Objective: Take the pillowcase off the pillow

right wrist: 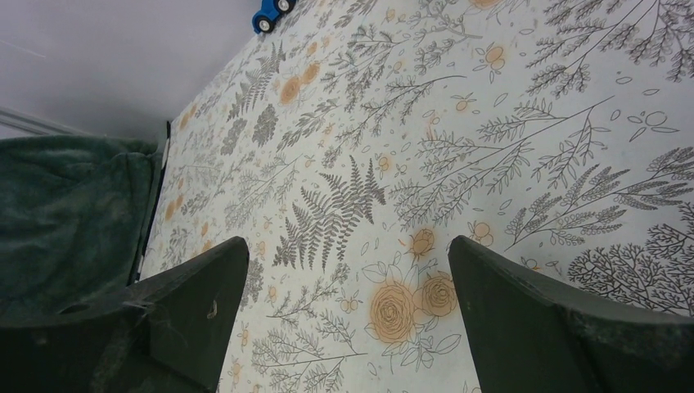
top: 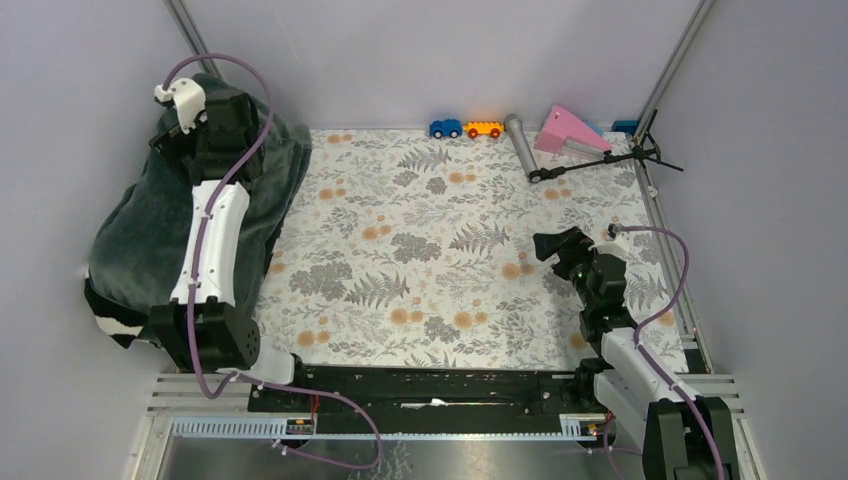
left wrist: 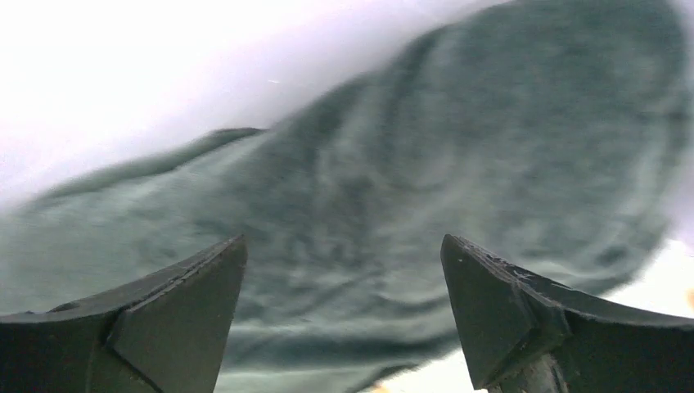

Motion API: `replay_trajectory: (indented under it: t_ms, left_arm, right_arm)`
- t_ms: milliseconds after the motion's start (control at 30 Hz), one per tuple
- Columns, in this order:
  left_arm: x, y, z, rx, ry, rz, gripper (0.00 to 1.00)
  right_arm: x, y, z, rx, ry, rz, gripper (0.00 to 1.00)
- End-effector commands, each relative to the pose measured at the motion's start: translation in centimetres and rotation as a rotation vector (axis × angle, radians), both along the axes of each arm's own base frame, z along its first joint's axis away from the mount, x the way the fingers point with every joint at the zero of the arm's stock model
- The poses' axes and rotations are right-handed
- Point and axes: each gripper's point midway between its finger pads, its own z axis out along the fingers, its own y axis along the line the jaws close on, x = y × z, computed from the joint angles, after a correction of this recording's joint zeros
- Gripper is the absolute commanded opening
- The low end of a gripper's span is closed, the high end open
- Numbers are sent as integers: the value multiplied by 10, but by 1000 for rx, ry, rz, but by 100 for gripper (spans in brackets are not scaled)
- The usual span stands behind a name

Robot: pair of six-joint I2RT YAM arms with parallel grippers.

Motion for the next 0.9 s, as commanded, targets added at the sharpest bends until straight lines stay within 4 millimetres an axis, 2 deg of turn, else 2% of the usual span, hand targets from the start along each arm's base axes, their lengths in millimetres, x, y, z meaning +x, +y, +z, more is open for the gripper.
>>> replay_trajectory:
  t_ms: [0, 67, 200, 367, 400, 433, 467, 500, 533, 600, 700, 800, 867]
  left_arm:
    - [-44, 41, 14, 232, 188, 241, 99]
    - [-43, 54, 3, 172, 183, 215, 99]
    - [-33, 73, -42, 3, 179, 171, 99]
    - [-29, 97, -100, -267, 105, 161, 99]
    - [-29, 99, -110, -302, 98, 162, 95]
    - [-26, 97, -118, -328, 95, 144, 76]
    - [-22, 93, -124, -345, 100, 101, 49]
    - [-16, 86, -124, -356, 98, 45, 15]
    - [-13, 78, -122, -371, 89, -1, 0]
    - [-8, 58, -109, -388, 34, -73, 0]
    - [-2, 19, -72, -356, -62, -200, 0]
    - [5, -30, -40, -348, -149, -357, 0]
    - [8, -62, -29, -380, -190, -453, 0]
  right_arm:
    - [5, 11, 20, 41, -62, 46, 100]
    - [4, 13, 18, 64, -74, 49, 99]
    - [4, 19, 25, 63, -90, 86, 99]
    - [-1, 10, 30, 38, -125, 45, 100]
    - [-2, 8, 32, 33, -134, 38, 100]
    - [-2, 7, 33, 30, -139, 34, 100]
    - [-2, 7, 36, 29, -146, 33, 100]
    - [-3, 7, 38, 25, -152, 33, 100]
    - [-3, 6, 39, 21, -155, 32, 100]
    - [-3, 5, 40, 16, -156, 26, 100]
    - [-3, 4, 39, 11, -154, 23, 100]
    - [-2, 4, 39, 3, -143, 24, 100]
    - [-2, 4, 39, 0, -141, 25, 100]
